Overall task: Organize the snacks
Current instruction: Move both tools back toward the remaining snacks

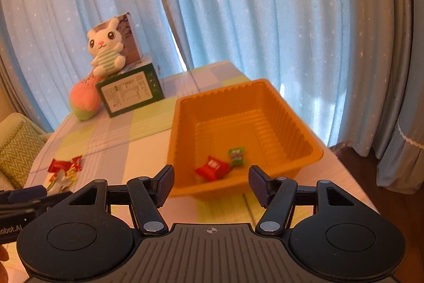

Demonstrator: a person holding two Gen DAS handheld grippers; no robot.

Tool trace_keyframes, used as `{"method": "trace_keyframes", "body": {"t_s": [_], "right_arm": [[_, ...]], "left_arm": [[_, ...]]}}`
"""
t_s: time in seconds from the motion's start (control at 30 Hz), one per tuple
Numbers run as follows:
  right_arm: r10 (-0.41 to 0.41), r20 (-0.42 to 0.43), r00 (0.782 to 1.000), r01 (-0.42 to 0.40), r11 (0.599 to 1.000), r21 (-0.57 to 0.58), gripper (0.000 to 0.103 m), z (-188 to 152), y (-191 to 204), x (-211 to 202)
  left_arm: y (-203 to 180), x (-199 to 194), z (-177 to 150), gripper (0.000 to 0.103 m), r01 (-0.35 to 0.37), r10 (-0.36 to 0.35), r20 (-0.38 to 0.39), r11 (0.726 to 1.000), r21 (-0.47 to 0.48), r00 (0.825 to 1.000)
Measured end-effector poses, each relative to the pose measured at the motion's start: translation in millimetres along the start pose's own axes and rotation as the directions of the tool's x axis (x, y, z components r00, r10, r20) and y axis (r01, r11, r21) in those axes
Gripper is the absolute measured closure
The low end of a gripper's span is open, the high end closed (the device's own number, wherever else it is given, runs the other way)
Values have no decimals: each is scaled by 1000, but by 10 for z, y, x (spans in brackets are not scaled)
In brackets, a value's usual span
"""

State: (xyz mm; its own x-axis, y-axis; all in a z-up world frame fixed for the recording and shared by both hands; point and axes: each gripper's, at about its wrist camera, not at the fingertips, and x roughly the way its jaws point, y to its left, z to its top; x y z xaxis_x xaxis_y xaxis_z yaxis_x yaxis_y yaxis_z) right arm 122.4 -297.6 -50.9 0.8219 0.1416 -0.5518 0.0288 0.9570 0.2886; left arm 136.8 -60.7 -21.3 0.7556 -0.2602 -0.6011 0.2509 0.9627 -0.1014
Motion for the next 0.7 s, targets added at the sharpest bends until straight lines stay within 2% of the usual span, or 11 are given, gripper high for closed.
{"method": "trace_keyframes", "body": {"t_s": [0.23,0.3,0.33,0.7], "right_arm": [[34,-53,998,-38,997,-66,39,-183,343,-187],[42,-54,998,-46,996,-78,25,-236,439,-236],[46,-53,998,-51,995,-87,24,-253,488,-255],[99,-104,990,-113,984,-137,24,-356,895,-264]], "left_arm": [[190,-384,-161,23,-49,49,1,998,-29,999],[257,-476,-188,21,-65,65,1,997,-39,998],[290,-521,-207,21,-75,75,1,996,-41,997],[683,-843,-325,15,-150,151,1,985,-85,989]]}}
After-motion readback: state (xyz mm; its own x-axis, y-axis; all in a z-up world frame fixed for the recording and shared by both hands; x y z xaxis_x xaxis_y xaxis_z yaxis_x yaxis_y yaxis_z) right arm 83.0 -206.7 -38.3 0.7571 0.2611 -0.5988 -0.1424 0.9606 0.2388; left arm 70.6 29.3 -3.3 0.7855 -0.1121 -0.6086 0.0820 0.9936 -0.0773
